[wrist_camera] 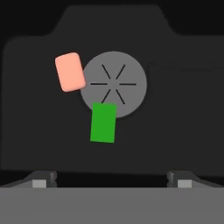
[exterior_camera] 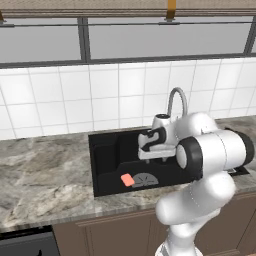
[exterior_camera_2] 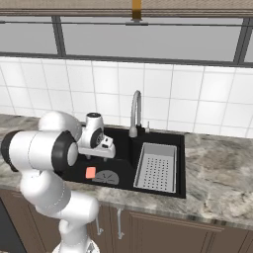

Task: Pick up the sponge and bar soap from the sink, and place them back in the cabinet, and close the cabinet door.

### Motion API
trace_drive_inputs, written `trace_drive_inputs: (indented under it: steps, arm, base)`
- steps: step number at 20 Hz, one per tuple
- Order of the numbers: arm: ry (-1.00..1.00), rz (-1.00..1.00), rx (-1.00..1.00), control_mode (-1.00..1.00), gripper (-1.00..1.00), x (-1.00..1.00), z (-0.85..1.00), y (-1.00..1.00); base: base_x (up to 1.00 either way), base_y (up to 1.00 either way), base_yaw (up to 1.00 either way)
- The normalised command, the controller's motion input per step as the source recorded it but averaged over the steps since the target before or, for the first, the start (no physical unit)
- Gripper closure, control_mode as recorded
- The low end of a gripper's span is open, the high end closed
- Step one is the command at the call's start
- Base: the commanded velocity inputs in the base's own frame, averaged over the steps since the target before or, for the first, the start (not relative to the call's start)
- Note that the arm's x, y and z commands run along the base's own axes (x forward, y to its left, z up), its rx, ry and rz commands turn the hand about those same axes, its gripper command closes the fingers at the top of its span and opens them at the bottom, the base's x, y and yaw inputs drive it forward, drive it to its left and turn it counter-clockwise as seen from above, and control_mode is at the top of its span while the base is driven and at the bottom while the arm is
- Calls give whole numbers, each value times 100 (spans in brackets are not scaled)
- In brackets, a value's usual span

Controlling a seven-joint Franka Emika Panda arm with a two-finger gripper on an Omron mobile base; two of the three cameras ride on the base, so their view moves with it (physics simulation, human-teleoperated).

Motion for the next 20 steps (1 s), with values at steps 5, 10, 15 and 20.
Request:
trace_drive_inputs:
  steps: [5,10,15,20]
  arm:
    - [5,0,0,-100,-100,14,-12,2]
    - [7,0,0,-100,-100,14,-10,9]
    - [8,0,0,-100,-100,16,-10,14]
    - [6,0,0,-100,-100,22,0,8]
  base:
    - [0,0,0]
    - [0,0,0]
    - [0,0,0]
    - [0,0,0]
